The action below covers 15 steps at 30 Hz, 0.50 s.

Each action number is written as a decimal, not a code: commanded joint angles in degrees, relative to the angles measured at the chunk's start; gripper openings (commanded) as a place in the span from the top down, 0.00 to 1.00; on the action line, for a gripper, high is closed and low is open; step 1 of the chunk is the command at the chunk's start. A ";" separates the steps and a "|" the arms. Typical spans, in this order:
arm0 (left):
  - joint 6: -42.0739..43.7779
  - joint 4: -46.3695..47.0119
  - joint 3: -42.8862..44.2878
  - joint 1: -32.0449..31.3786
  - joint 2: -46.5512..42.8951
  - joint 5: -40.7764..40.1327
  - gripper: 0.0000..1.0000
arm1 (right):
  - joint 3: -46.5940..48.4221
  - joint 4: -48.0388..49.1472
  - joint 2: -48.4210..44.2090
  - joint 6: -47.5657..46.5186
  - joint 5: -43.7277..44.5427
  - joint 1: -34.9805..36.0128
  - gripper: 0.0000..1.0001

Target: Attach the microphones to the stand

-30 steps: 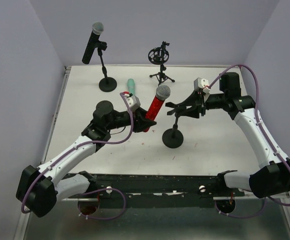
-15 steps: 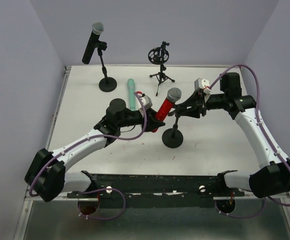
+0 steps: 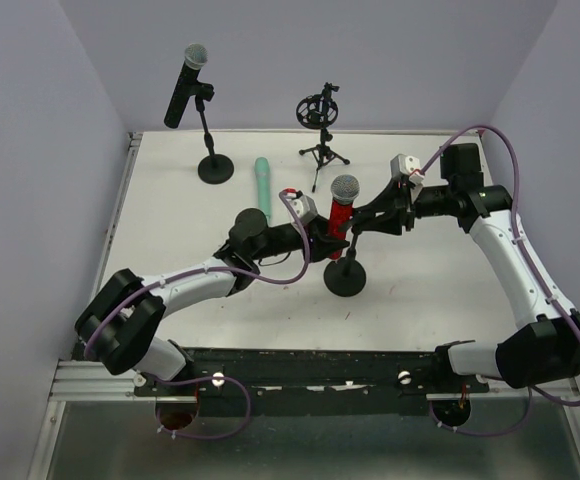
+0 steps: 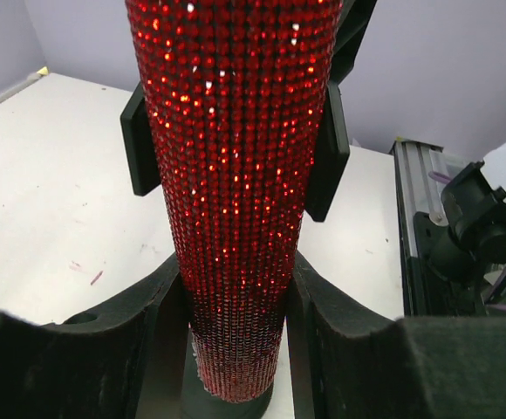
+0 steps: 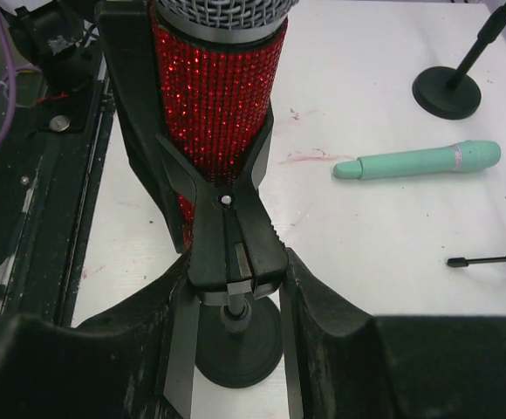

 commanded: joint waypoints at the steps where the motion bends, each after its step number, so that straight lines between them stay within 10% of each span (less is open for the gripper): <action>1: -2.59 11.90 0.83 -2.17 3.03 -6.70 1.00 | 0.62 -4.97 1.05 -1.04 -4.39 1.30 0.83; 11: -0.48 6.37 3.11 -2.79 3.21 -6.53 1.00 | 0.44 -5.58 1.22 -1.57 -4.30 1.47 0.83; 15: 0.49 2.59 4.52 -2.70 2.86 -6.00 1.00 | 1.06 -7.51 1.84 -2.97 -4.30 1.56 0.66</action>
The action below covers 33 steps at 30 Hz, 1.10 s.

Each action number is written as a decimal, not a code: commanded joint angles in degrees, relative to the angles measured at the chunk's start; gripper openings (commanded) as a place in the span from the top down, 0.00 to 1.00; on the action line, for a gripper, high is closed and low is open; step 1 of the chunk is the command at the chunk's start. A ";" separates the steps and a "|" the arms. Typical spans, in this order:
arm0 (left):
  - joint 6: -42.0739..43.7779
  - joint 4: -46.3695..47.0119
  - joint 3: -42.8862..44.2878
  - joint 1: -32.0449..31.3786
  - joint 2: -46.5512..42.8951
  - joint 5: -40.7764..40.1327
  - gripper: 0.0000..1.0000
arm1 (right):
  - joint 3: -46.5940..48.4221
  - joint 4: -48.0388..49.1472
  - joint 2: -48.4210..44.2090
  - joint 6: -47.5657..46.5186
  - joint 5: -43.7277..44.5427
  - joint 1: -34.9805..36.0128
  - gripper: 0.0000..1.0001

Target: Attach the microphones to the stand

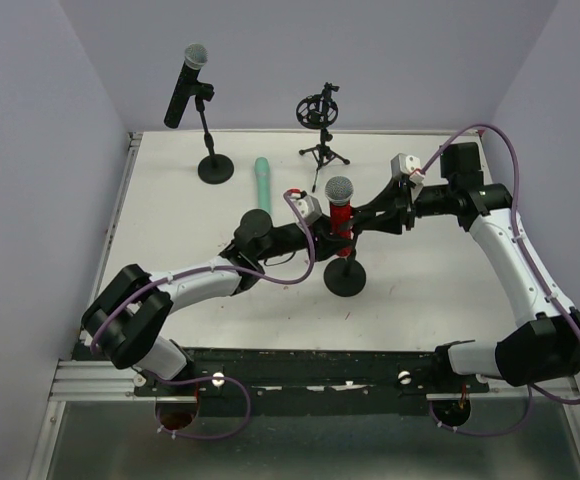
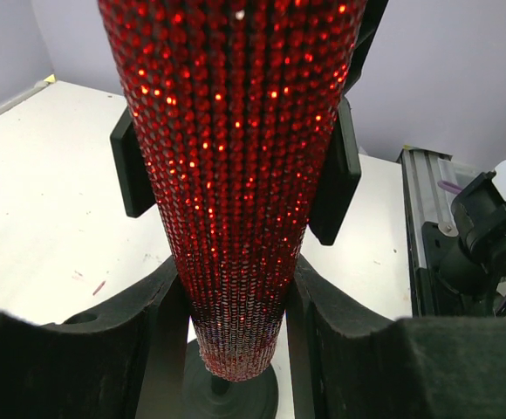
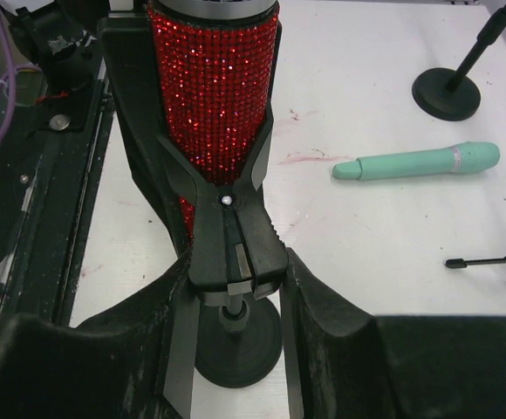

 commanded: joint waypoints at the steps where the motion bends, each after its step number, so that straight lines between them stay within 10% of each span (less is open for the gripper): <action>1: 1.01 -3.38 4.32 -0.97 -0.81 -2.57 1.00 | 0.95 -7.56 1.42 -2.40 -3.82 1.69 0.57; 5: 1.10 -6.98 5.11 -0.88 -1.42 -3.01 0.96 | 0.95 -7.82 1.42 -2.50 -4.00 1.69 0.32; 20: 3.12 -11.73 1.43 -0.27 -9.77 -7.93 0.26 | 0.42 -7.47 1.60 -2.32 -3.56 1.60 0.10; 33: 8.65 -19.46 -2.53 1.31 -19.78 -7.32 0.21 | -3.00 -5.54 2.21 -3.54 -2.42 1.69 0.07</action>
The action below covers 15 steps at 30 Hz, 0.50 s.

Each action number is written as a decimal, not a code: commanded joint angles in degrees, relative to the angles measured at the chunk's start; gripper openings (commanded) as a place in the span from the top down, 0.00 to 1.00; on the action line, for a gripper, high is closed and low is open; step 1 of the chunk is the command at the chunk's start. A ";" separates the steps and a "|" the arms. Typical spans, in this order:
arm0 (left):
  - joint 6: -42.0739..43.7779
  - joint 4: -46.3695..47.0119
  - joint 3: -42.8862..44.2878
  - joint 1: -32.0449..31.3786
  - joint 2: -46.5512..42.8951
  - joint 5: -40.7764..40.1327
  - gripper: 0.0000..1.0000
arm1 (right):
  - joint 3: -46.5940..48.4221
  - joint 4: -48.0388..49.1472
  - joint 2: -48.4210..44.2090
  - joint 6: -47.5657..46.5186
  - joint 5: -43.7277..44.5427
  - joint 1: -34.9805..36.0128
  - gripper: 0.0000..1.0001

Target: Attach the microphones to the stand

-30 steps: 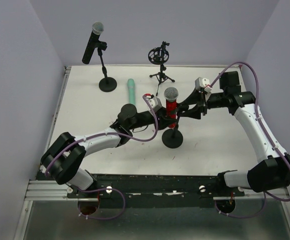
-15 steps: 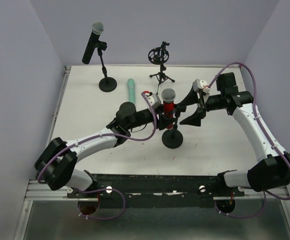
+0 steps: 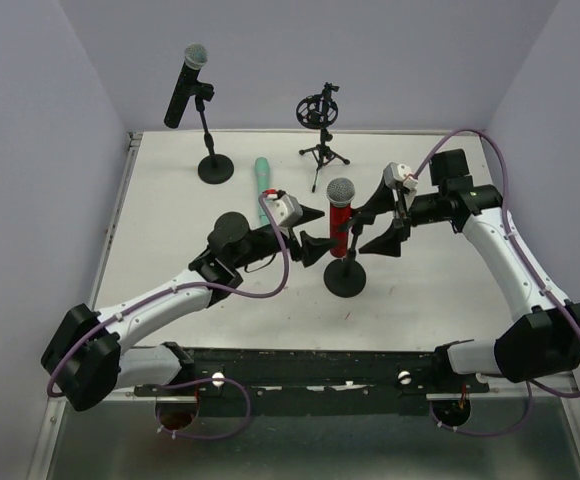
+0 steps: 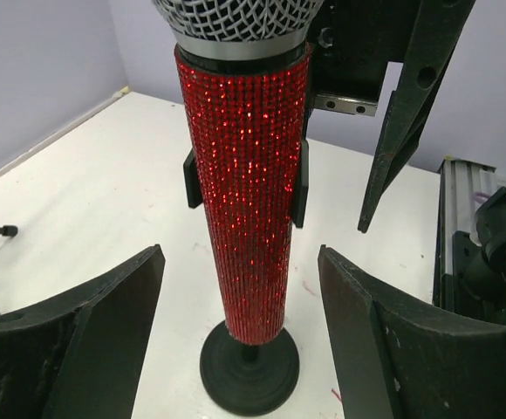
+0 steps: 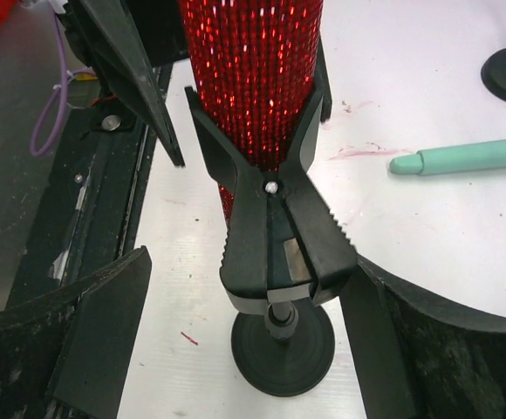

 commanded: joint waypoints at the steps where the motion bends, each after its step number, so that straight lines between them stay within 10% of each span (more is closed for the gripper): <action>1: 4.11 -5.91 -1.37 0.99 -6.19 -0.21 0.21 | -3.03 0.38 0.60 -2.67 -0.21 0.38 0.07; 15: 17.81 -38.53 2.07 6.70 -26.85 -5.03 0.10 | -15.68 15.85 -0.73 -0.22 -4.16 -0.06 0.10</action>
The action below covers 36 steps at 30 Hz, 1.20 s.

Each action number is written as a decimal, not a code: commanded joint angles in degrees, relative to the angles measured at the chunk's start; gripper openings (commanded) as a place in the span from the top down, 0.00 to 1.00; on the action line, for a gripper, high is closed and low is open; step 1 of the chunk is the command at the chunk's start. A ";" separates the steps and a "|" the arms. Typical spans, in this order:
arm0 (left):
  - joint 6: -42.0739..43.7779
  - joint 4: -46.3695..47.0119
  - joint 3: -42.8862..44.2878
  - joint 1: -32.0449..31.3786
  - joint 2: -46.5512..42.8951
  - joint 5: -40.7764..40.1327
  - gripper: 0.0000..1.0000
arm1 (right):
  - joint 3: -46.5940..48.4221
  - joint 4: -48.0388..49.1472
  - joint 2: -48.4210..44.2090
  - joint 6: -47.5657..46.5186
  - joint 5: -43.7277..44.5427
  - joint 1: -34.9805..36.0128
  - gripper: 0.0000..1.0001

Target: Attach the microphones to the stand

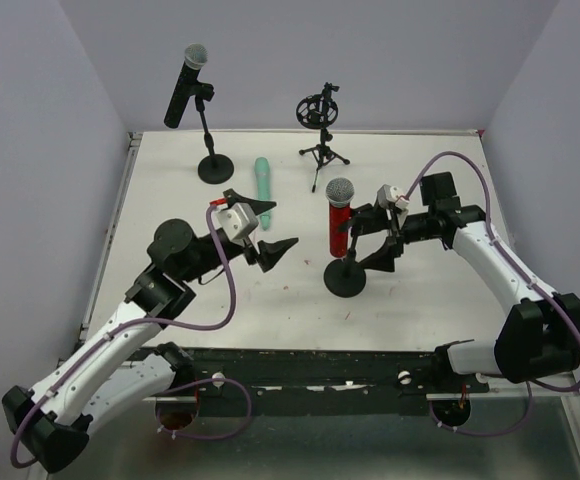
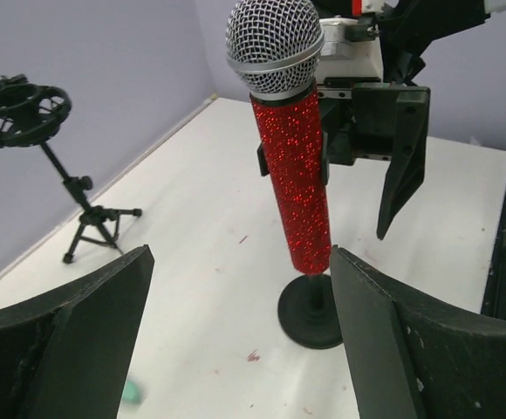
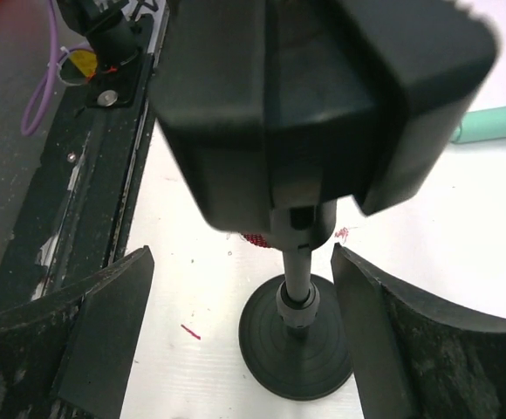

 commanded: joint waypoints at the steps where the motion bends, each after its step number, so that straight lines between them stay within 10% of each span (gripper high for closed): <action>1: 8.58 -12.15 -2.92 1.08 -6.14 -6.13 0.09 | -2.11 5.80 -0.26 0.06 -4.47 -0.06 0.11; 13: 12.89 -11.45 -9.71 1.26 -14.76 -14.06 0.02 | -1.59 7.73 3.61 2.17 -4.39 -0.15 0.39; 24: 12.89 -11.63 -9.79 1.26 -15.38 -13.18 0.01 | -1.41 7.73 3.34 2.61 -5.09 -0.24 0.83; 36: 13.42 -11.54 -10.32 1.17 -15.82 -14.76 0.02 | 2.37 22.55 1.68 18.84 4.83 -3.48 0.92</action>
